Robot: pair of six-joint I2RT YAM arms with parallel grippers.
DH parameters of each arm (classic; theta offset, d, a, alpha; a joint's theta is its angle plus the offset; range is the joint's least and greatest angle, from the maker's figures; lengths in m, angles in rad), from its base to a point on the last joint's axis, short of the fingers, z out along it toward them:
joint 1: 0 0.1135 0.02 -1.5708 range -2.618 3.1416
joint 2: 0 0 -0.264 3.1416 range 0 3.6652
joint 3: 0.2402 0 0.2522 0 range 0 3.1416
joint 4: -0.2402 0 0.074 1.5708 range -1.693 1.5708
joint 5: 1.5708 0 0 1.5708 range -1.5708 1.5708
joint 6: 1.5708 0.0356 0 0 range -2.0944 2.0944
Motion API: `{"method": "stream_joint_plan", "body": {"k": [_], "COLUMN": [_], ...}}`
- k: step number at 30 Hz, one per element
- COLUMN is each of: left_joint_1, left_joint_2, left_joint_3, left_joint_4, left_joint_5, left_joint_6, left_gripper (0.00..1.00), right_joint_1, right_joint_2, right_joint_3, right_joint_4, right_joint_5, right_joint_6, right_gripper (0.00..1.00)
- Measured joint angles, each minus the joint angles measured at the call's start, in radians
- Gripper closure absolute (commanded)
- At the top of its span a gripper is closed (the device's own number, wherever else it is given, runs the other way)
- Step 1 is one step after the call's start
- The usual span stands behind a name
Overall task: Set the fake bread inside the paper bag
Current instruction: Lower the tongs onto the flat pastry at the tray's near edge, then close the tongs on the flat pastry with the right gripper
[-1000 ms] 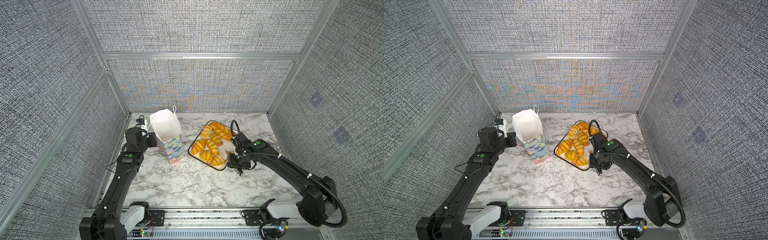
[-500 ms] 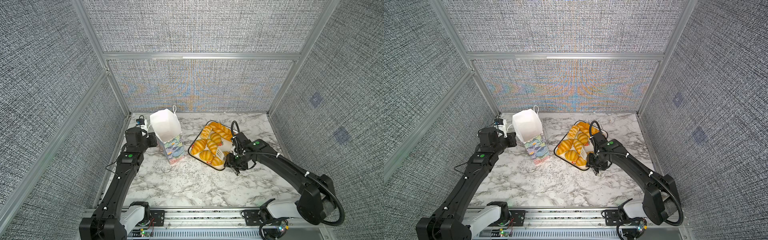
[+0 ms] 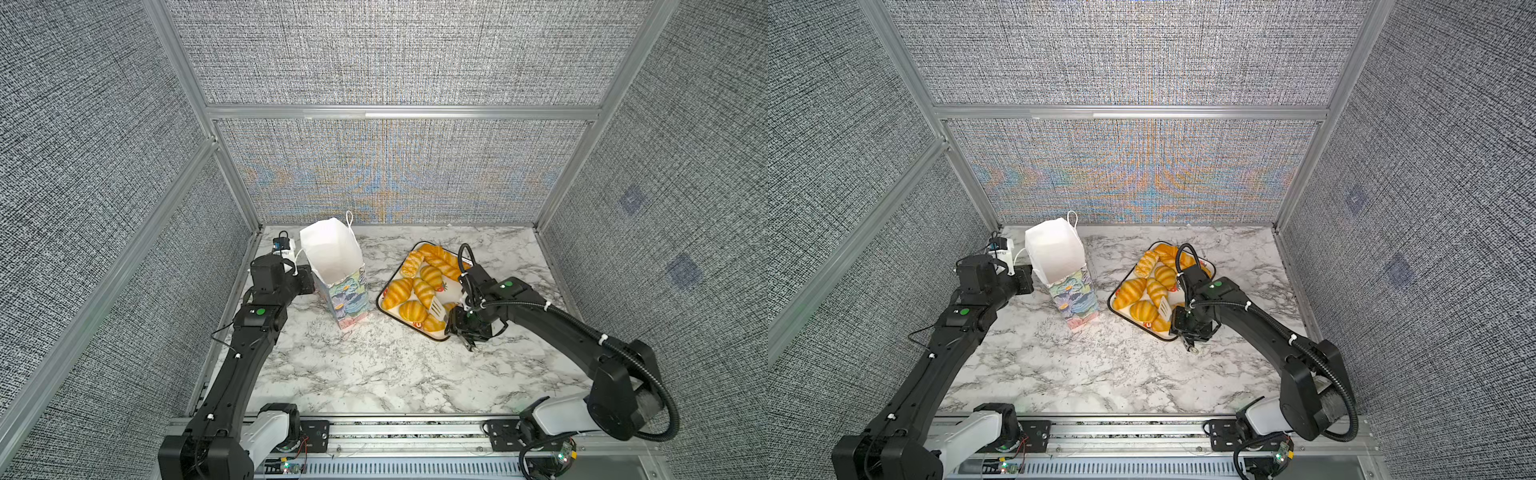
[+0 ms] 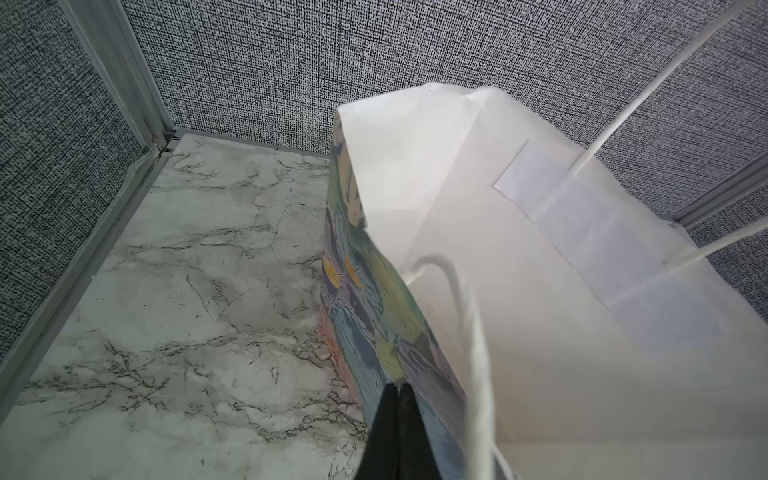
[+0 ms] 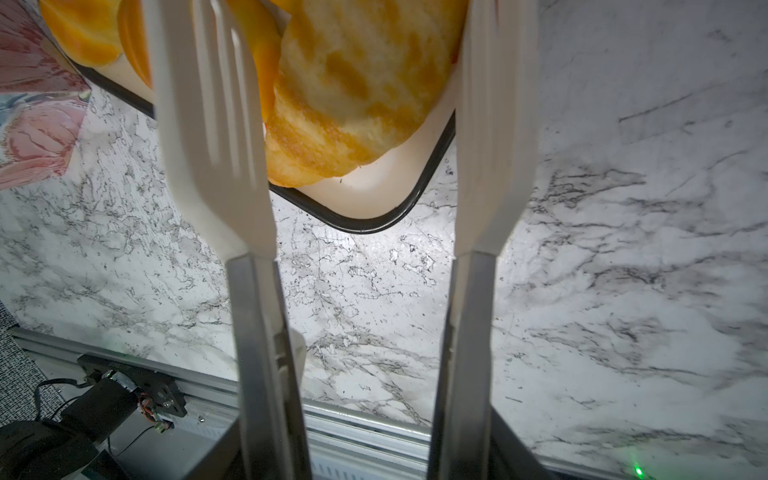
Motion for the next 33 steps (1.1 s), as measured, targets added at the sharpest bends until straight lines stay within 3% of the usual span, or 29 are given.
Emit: {"method": "stream_joint_plan", "body": {"k": [15, 27, 33], "left_joint_1": [0.0, 0.001, 0.001], "left_joint_2": [0.0, 0.001, 0.003], "left_joint_3": [0.0, 0.0, 0.0], "left_joint_4": [-0.001, -0.001, -0.001], "left_joint_5": [0.0, -0.001, -0.001], "left_joint_6": [0.0, 0.001, 0.001], "left_gripper": [1.0, 1.0, 1.0], "right_joint_1": [0.006, 0.01, 0.009], "right_joint_2": [0.049, 0.029, -0.011], "right_joint_3": [0.03, 0.045, 0.045], "right_joint_4": [-0.021, -0.024, -0.036], "right_joint_5": [0.042, 0.066, 0.086], "right_joint_6": [-0.013, -0.013, -0.012], "right_gripper": [0.41, 0.62, 0.65]}}
